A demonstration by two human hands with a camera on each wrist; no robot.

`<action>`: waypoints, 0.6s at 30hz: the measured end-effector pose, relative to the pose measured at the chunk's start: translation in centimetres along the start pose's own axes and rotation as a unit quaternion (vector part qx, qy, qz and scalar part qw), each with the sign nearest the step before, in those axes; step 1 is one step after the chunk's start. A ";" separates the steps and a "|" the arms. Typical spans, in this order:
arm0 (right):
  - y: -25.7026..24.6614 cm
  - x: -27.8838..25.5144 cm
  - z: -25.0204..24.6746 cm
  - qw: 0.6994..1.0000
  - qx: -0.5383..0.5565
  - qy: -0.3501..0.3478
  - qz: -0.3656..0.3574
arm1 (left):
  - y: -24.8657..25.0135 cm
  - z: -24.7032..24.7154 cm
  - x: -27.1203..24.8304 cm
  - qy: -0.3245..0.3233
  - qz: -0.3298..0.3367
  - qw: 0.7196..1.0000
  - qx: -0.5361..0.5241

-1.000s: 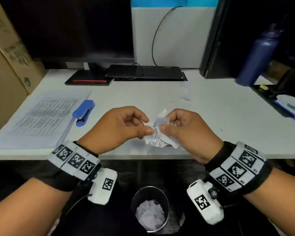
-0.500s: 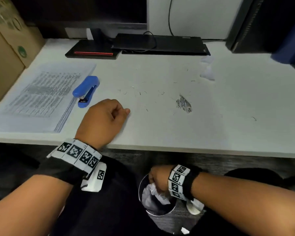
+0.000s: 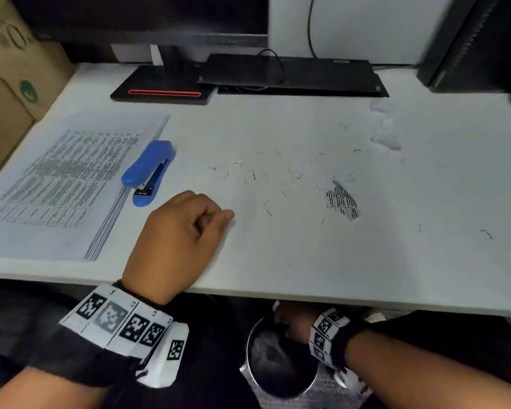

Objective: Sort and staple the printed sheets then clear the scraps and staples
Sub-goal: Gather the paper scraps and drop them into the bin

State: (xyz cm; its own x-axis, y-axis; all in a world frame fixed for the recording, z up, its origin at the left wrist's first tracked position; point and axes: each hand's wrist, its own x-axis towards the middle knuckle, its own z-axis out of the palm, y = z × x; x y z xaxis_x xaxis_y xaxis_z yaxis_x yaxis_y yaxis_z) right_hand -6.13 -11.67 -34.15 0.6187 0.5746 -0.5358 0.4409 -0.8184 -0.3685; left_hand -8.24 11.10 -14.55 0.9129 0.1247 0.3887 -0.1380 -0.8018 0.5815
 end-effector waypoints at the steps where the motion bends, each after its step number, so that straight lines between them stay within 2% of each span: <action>1: -1.0 -1.4 -1.2 1.000 0.007 -0.016 -0.025 | 0.0 -0.1 0.0 -0.001 0.000 1.000 -0.006; 3: -3.6 -4.8 -4.3 0.998 -0.013 -0.054 -0.041 | 0.0 -0.3 -0.3 -0.003 0.000 1.000 -0.027; 5: -5.8 -8.8 -8.3 0.992 -0.021 -0.066 -0.105 | 0.2 -0.8 -0.7 0.002 -0.019 0.997 -0.075; 7: -6.8 -13.5 -12.4 0.983 0.026 -0.092 -0.156 | 0.6 -1.3 -0.7 -0.005 -0.041 0.992 -0.115; 8: -6.8 -15.6 -14.5 0.978 0.060 -0.111 -0.164 | 0.9 -1.6 -0.5 -0.024 -0.040 0.992 -0.121; 10: -6.2 -19.4 -18.9 0.977 0.080 -0.118 -0.160 | 2.2 -2.2 0.3 -0.079 0.004 0.992 -0.101; 12: -4.3 -21.7 -23.2 0.987 0.089 -0.063 -0.120 | 4.7 -2.7 1.6 -0.132 0.087 0.986 -0.058; 14: -1.5 -22.5 -27.4 0.990 0.101 0.055 -0.080 | 7.6 -3.0 3.4 -0.185 0.167 0.968 -0.029; 16: 1.9 -21.7 -30.8 0.978 0.105 0.172 -0.042 | 10.2 -2.7 5.6 -0.214 0.237 0.947 0.023; 18: 5.1 -20.0 -33.6 0.958 0.150 0.244 0.007 | 12.0 -1.3 7.8 -0.222 0.275 0.931 0.088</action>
State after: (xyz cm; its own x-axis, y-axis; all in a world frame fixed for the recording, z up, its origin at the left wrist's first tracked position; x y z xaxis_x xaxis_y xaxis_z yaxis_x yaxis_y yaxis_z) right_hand 5.60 -27.00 0.23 0.8858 0.4394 -0.1494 0.2692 -0.7487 -0.6058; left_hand -3.25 3.16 -3.59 0.7973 -0.5553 0.2366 -0.6017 -0.7619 0.2396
